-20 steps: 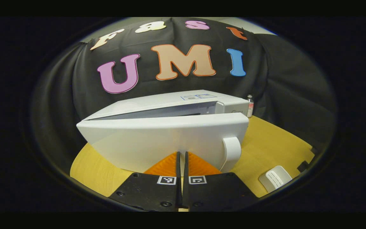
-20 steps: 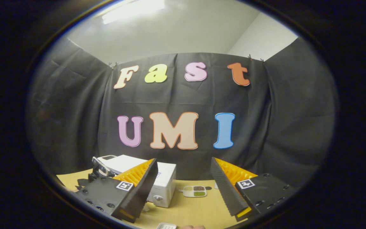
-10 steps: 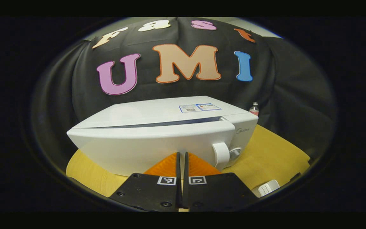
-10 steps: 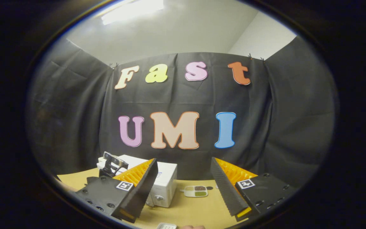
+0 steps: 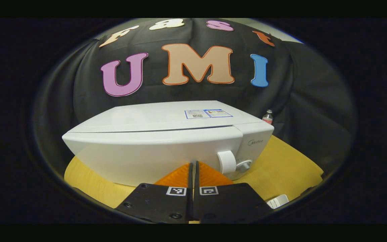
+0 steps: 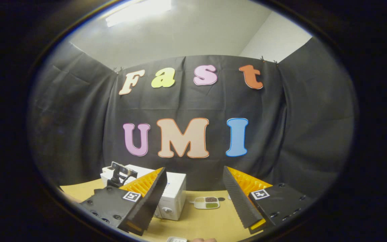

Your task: Open the microwave oven with the left hand, put the food in, and close the microwave oven.

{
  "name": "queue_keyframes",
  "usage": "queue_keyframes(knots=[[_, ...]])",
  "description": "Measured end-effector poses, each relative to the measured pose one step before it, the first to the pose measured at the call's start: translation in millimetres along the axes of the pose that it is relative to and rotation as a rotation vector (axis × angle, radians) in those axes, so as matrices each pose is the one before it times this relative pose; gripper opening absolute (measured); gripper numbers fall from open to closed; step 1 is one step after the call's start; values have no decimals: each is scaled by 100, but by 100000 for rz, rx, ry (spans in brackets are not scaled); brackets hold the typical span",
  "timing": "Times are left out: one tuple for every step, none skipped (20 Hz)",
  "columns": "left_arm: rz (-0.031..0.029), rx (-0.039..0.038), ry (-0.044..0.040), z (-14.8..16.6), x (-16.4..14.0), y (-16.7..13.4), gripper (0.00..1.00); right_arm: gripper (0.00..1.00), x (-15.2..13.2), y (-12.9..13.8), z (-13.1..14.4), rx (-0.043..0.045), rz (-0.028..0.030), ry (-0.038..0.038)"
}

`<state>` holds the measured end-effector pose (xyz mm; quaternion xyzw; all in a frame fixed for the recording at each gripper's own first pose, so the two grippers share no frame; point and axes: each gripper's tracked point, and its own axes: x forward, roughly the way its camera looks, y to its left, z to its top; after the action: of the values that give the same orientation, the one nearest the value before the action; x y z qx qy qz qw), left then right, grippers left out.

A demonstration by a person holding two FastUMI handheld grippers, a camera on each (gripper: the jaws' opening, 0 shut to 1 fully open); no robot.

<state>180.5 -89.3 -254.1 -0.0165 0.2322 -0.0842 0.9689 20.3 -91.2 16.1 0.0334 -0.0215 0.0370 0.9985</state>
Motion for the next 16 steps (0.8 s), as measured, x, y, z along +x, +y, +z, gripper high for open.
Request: queue_keyframes(knots=[[-1271,-2870,3274,-774,-151,-700,0,96,-11,133,-13,321,241,166],[278,211,-938,387,-82,20,0,96,-52,50,101,-243,-58,-611],[-385,-508,239,146,-159,-455,1,96,7,-132,-20,-527,-484,10],[348,1918,133,102,24,-51,0,96,-99,36,-262,36,-154,274],[131,1765,27,-116,-17,-68,0,96,-45,27,-9,485,-162,253],[220,1407,-241,121,-69,12,0,96,-21,-49,-81,419,-175,-117],[-200,120,-734,346,-553,-86,0,96,3,-136,-9,129,-518,-128],[-2541,172,-1206,438,-813,-651,1,96,-16,-93,-129,163,-367,96],[-1064,1515,-1911,563,-905,-474,1,96,47,-45,-249,508,-304,285],[-777,2404,-3208,1032,-1232,-371,1,96,54,-43,-441,906,-263,507],[-726,2478,-3969,1290,-1350,-222,0,96,130,119,-144,1242,-47,354],[-379,2327,-3713,1513,-1417,-98,0,96,162,108,-231,978,26,245],[-221,1991,-2978,1355,-1431,-59,0,96,131,189,-219,557,-21,164],[245,1261,-2668,1515,-1288,83,0,96,139,213,-196,616,26,224],[-349,743,-2814,1450,-1250,-10,0,96,187,395,-163,811,450,213],[312,429,-3100,1628,-1230,206,0,96,146,316,-166,830,396,132]])
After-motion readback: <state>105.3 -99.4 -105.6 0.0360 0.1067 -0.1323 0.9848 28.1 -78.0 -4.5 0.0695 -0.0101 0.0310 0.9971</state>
